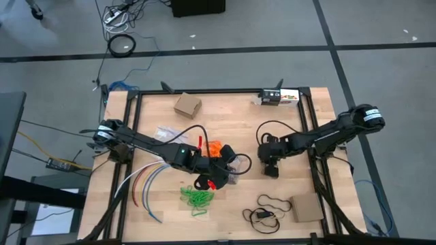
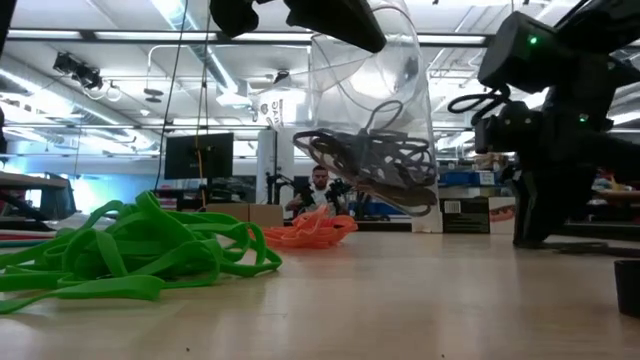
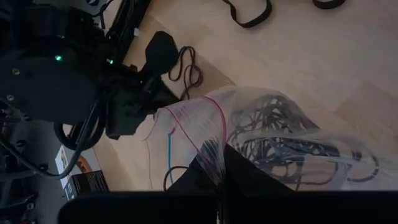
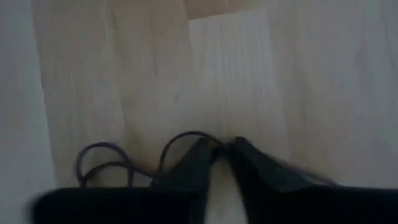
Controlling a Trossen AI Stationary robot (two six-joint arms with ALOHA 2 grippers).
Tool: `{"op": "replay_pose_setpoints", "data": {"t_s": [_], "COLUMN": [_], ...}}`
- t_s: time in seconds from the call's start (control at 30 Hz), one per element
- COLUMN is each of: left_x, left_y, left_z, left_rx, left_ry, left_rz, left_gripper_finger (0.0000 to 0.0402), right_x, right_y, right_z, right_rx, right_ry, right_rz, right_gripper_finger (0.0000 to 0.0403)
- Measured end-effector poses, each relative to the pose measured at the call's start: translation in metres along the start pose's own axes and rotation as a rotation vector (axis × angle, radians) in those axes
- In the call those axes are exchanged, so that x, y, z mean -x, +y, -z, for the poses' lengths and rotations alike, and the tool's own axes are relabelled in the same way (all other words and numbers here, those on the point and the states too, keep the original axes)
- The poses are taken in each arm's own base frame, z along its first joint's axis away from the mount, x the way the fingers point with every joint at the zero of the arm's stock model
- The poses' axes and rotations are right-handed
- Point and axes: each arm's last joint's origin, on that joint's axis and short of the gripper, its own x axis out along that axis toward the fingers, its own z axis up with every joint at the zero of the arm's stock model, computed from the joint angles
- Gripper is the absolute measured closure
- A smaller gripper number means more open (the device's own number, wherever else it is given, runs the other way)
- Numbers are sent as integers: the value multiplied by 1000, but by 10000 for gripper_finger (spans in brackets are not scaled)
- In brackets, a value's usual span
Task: Sort rubber bands
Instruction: Put the purple rubber band into the transparent zip bag
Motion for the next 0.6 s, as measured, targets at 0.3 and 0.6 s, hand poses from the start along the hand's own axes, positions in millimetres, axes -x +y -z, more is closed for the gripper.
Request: {"op": "replay_pose_setpoints", "data": {"t_s": [0.3, 0.6], "left_x": [0, 0], "left_y": [0, 2], "left_z": [-1, -2], "left_rx": [-11, -7], "left_ry": [-12, -47], "left_rz": [-3, 1], "left_gripper_finger": [400, 400], "right_x": [37, 107], "right_y": [-3, -3], "right_z": [-8, -27], "right_rx": [-38, -4], "right_ry": [-209, -637], "right_rz": [-139, -90], "right_gripper_finger": [401, 403]}}
